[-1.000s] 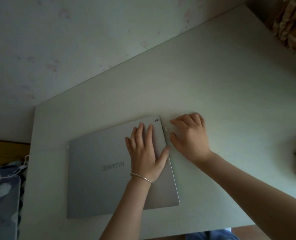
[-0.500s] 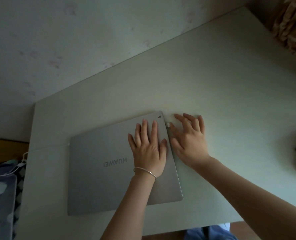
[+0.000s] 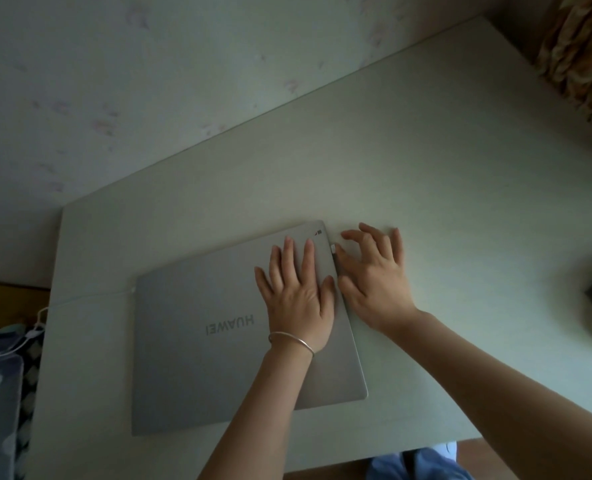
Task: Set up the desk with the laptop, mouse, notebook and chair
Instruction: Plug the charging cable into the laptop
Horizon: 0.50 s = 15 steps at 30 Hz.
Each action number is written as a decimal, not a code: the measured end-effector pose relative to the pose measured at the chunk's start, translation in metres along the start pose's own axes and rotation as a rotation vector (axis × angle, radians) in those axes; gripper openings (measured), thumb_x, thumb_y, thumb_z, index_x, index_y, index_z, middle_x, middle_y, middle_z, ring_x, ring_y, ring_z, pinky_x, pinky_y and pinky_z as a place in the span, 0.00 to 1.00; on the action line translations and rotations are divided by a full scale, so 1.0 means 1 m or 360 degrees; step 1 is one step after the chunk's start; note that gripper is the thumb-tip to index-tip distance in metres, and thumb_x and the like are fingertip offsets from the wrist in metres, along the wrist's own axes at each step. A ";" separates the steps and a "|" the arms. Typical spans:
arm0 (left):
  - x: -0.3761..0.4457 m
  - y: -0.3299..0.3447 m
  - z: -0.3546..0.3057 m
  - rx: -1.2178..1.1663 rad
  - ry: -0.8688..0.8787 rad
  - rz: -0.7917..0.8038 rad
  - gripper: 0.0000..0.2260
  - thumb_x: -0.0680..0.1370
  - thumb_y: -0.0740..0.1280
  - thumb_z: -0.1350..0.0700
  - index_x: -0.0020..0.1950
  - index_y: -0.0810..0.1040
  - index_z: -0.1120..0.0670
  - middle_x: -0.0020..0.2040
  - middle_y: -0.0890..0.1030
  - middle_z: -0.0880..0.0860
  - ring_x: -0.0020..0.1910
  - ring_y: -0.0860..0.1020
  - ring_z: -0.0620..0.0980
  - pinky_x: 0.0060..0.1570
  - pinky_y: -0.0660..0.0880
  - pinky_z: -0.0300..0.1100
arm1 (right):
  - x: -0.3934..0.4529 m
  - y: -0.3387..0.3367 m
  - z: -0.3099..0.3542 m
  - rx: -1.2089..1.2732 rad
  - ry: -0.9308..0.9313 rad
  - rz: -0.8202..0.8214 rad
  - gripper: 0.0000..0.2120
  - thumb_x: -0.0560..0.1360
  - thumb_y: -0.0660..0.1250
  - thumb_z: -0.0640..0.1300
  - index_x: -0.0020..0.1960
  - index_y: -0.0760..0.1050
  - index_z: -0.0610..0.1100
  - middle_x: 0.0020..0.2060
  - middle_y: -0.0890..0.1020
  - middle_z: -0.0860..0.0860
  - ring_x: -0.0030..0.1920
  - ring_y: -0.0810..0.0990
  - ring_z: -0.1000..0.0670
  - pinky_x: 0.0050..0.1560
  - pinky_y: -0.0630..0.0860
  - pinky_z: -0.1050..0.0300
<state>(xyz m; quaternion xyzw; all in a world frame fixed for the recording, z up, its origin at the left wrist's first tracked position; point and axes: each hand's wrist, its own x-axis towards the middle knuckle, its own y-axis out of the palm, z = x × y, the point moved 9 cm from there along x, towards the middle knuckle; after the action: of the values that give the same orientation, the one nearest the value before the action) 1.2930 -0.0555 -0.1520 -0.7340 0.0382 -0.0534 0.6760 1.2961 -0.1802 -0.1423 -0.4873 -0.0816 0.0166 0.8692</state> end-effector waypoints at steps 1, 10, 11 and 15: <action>0.000 0.000 0.000 0.0002 -0.0001 0.0003 0.27 0.77 0.51 0.43 0.75 0.62 0.52 0.75 0.61 0.58 0.73 0.59 0.61 0.69 0.53 0.65 | 0.001 0.000 0.001 0.0009 -0.0011 -0.0001 0.21 0.71 0.53 0.53 0.56 0.78 0.48 0.62 0.74 0.47 0.70 0.63 0.44 0.69 0.50 0.33; 0.002 -0.004 -0.001 -0.0015 -0.0012 0.0070 0.27 0.76 0.53 0.45 0.72 0.67 0.54 0.72 0.66 0.61 0.70 0.63 0.64 0.66 0.57 0.67 | -0.003 -0.011 -0.015 -0.0078 0.0134 0.0034 0.24 0.70 0.54 0.49 0.61 0.76 0.45 0.57 0.75 0.40 0.60 0.70 0.38 0.67 0.63 0.40; 0.002 -0.007 -0.001 -0.0043 -0.0021 0.0069 0.26 0.76 0.53 0.45 0.71 0.68 0.55 0.71 0.67 0.61 0.69 0.64 0.64 0.65 0.59 0.68 | -0.006 -0.020 -0.023 -0.0048 0.0204 0.0008 0.24 0.69 0.55 0.47 0.62 0.76 0.43 0.57 0.75 0.39 0.59 0.71 0.36 0.65 0.66 0.42; 0.000 -0.024 -0.021 -0.0187 -0.0005 0.0050 0.27 0.75 0.52 0.45 0.70 0.69 0.56 0.70 0.68 0.63 0.68 0.66 0.66 0.64 0.60 0.68 | -0.036 -0.081 -0.060 -0.0104 0.0377 -0.0217 0.23 0.68 0.65 0.40 0.62 0.74 0.41 0.58 0.76 0.40 0.58 0.72 0.37 0.63 0.67 0.44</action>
<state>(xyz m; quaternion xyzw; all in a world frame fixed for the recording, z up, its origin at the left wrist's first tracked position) 1.2900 -0.0738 -0.1267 -0.7718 0.0519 -0.0393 0.6325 1.2658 -0.2779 -0.1085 -0.5072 -0.0116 -0.1028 0.8556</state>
